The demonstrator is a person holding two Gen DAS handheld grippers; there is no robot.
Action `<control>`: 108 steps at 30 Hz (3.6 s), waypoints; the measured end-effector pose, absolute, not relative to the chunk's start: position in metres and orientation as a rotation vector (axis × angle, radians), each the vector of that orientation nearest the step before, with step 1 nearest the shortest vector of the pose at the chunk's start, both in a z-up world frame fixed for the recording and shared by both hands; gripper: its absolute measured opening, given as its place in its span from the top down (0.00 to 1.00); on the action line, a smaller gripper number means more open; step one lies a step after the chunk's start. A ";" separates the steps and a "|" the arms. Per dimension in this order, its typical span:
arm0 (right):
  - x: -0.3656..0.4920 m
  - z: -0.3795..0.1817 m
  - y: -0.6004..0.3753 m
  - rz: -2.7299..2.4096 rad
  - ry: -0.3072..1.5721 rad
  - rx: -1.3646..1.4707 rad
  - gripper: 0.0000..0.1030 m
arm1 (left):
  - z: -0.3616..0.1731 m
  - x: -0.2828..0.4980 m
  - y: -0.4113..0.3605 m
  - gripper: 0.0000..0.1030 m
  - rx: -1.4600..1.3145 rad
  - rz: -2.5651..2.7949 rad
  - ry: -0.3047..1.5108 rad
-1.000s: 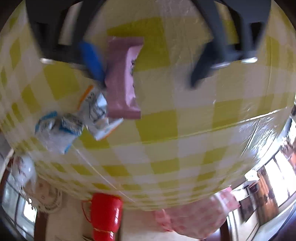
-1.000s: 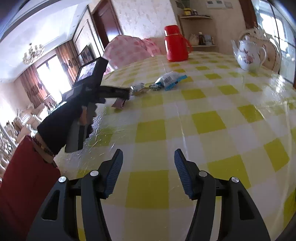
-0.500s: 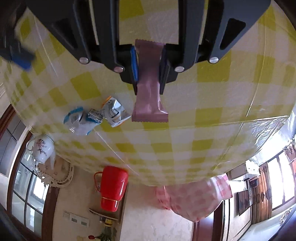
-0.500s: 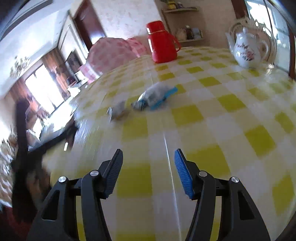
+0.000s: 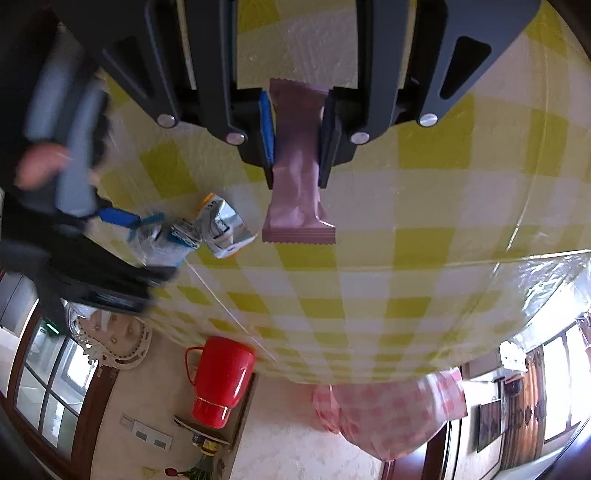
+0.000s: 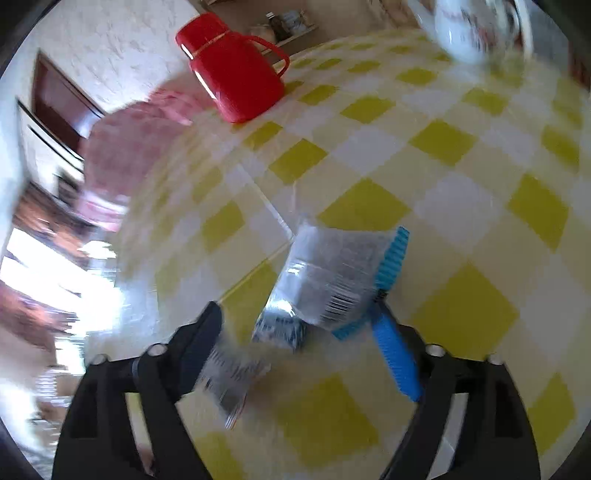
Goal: Organize snacks
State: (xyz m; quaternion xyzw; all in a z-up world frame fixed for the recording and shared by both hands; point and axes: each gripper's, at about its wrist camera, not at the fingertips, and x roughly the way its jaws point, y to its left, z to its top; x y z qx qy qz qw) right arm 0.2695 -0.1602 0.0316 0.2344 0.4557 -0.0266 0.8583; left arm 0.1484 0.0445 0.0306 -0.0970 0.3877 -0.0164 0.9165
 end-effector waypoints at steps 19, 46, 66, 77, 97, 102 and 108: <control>0.206 0.040 -0.210 0.020 0.777 0.067 0.93 | 0.025 0.150 0.036 0.79 -0.237 -0.114 0.831; 0.239 0.045 -0.200 0.236 0.731 -0.129 0.45 | 0.015 0.162 0.038 0.80 -0.266 -0.156 0.874; 0.009 0.112 -0.231 0.125 0.357 0.100 0.45 | 0.089 0.103 0.002 0.80 -0.161 -0.146 0.505; -0.058 0.119 -0.237 0.008 0.177 0.090 0.45 | 0.109 0.027 -0.043 0.80 -0.042 -0.171 0.318; -0.159 0.133 -0.231 0.024 0.025 0.077 0.45 | 0.122 -0.108 -0.057 0.79 -0.036 -0.151 0.131; -0.182 0.138 -0.234 0.030 0.006 0.068 0.45 | 0.135 -0.136 -0.061 0.79 -0.026 -0.151 0.092; -0.207 0.148 -0.226 0.053 -0.026 0.052 0.45 | 0.153 -0.167 -0.057 0.79 -0.016 -0.133 0.041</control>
